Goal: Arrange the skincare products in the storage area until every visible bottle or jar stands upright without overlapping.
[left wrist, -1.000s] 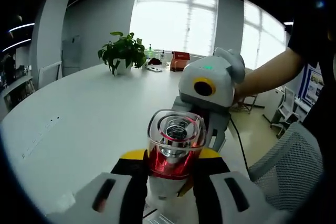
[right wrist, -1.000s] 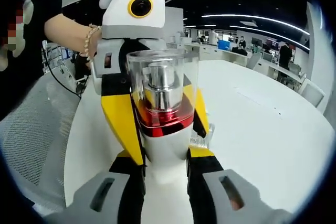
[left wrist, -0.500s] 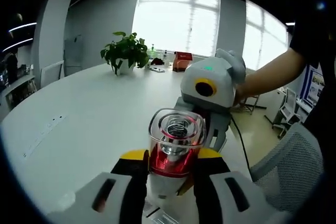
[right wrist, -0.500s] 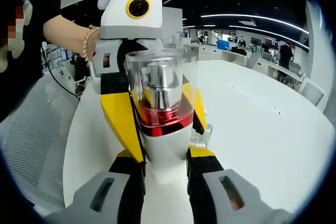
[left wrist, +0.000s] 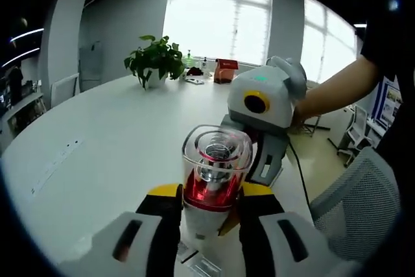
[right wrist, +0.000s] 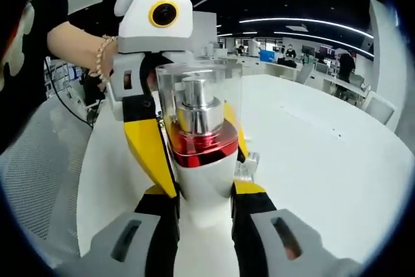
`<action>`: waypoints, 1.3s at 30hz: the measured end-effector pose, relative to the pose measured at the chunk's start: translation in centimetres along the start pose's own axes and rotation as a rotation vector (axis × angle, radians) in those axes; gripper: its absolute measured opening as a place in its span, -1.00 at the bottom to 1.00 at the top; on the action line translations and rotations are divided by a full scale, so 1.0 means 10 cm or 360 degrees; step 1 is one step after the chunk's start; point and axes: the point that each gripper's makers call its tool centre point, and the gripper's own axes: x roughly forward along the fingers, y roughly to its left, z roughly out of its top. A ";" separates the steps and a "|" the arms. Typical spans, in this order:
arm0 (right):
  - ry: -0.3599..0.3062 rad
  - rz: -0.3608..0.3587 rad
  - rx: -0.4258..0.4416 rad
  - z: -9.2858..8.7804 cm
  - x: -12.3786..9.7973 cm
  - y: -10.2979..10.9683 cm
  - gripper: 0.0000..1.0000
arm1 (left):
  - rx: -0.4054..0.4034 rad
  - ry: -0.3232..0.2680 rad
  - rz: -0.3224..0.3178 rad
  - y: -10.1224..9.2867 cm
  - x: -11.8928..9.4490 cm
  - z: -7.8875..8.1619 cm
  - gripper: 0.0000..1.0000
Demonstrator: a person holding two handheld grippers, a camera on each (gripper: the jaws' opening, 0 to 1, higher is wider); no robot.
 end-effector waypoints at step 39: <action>-0.0076 -0.0316 0.0392 0.01 -0.43 0.41 0.43 | -0.0470 0.0047 0.0354 -0.38 -0.99 -0.51 0.50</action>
